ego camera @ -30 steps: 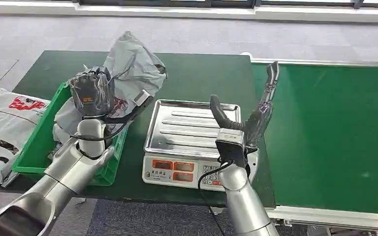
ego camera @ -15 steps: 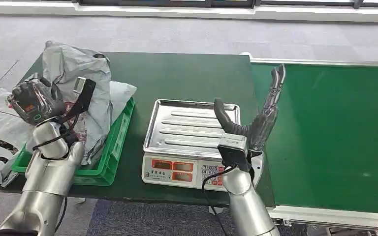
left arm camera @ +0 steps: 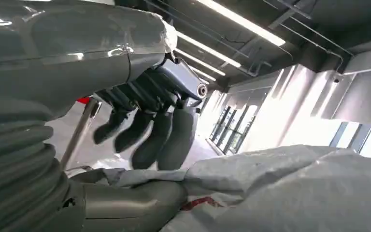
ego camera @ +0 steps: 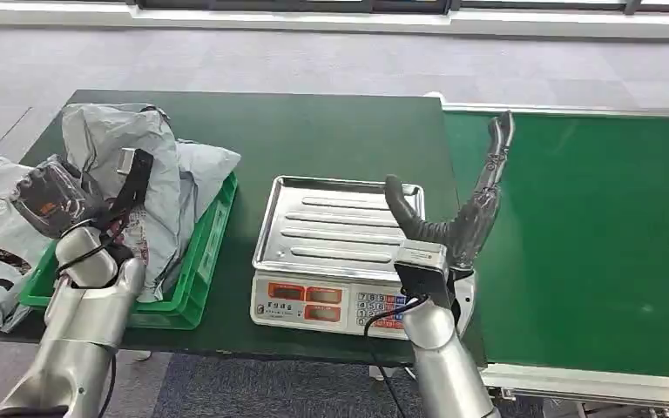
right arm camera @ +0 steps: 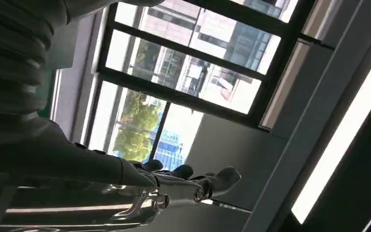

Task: Moved the parcel from conveyor to table for the left to box.

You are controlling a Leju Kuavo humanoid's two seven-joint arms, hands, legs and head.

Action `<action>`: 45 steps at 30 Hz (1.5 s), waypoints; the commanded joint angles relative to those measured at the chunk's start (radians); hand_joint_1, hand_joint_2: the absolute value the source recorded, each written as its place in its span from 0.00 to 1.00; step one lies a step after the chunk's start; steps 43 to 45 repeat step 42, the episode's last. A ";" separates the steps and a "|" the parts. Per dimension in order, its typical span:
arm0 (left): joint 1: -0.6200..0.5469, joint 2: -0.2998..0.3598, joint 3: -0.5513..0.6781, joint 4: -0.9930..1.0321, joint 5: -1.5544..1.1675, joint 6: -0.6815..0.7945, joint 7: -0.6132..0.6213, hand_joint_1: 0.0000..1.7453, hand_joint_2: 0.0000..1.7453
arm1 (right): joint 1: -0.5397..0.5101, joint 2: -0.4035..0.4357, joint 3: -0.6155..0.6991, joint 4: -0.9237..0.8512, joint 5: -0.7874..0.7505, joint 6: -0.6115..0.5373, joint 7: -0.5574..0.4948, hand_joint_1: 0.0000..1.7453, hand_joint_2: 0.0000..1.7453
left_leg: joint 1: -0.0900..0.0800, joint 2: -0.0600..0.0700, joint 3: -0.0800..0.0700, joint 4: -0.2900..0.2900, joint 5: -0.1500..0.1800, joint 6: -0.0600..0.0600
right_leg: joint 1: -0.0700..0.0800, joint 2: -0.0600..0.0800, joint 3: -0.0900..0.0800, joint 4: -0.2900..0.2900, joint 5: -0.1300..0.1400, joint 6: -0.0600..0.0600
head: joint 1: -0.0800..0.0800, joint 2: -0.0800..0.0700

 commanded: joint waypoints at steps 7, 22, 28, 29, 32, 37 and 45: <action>-0.039 -0.105 0.229 0.132 -0.079 0.003 -0.173 0.00 1.00 | 0.062 0.024 0.009 0.008 -0.001 0.008 0.001 0.00 1.00 | 0.001 -0.002 0.004 -0.003 0.000 0.001 | 0.001 -0.003 0.005 -0.003 -0.001 0.000 | 0.000 0.000; -0.054 -0.460 0.870 -0.459 0.484 0.003 -1.244 0.00 0.00 | 0.021 0.040 0.011 0.118 -0.007 -0.038 -0.011 0.00 1.00 | 0.001 0.002 0.000 0.000 -0.001 0.000 | 0.001 0.001 0.002 -0.001 0.000 0.000 | 0.000 0.000; 0.050 -0.460 0.722 -0.605 0.666 0.003 -1.244 0.00 0.00 | 0.019 0.039 0.010 0.126 -0.012 -0.052 -0.014 0.00 1.00 | 0.002 0.000 0.002 -0.001 -0.002 -0.001 | 0.000 0.000 0.002 -0.001 -0.001 0.000 | 0.000 0.000; 0.086 -0.460 0.654 -0.643 0.748 0.003 -1.244 0.00 0.00 | 0.019 0.040 0.009 0.127 -0.013 -0.058 -0.013 0.00 1.00 | 0.002 -0.001 0.002 -0.002 -0.002 0.000 | 0.001 -0.002 0.004 -0.002 -0.001 0.000 | 0.000 0.000; 0.216 -0.460 0.363 -0.696 0.965 0.003 -1.244 0.00 1.00 | 0.042 0.036 -0.002 0.097 -0.018 -0.085 -0.015 0.00 1.00 | 0.002 -0.002 0.003 -0.002 -0.002 0.000 | 0.002 -0.003 0.005 -0.003 -0.001 -0.001 | 0.000 0.000; 0.402 -0.389 -0.076 -0.734 1.246 -0.284 -1.244 0.00 1.00 | 0.101 0.006 0.023 0.018 -0.040 -0.091 -0.031 0.00 1.00 | 0.001 -0.010 0.002 -0.002 -0.001 0.000 | 0.001 -0.011 0.006 -0.004 -0.003 0.000 | 0.000 0.000; 0.445 -0.377 -0.152 -0.761 1.274 -0.335 -1.244 0.00 1.00 | 0.114 -0.007 0.053 -0.004 -0.050 -0.111 -0.031 0.00 1.00 | 0.000 -0.004 0.005 -0.003 -0.003 0.001 | 0.000 -0.005 0.008 -0.006 -0.002 0.001 | 0.000 0.000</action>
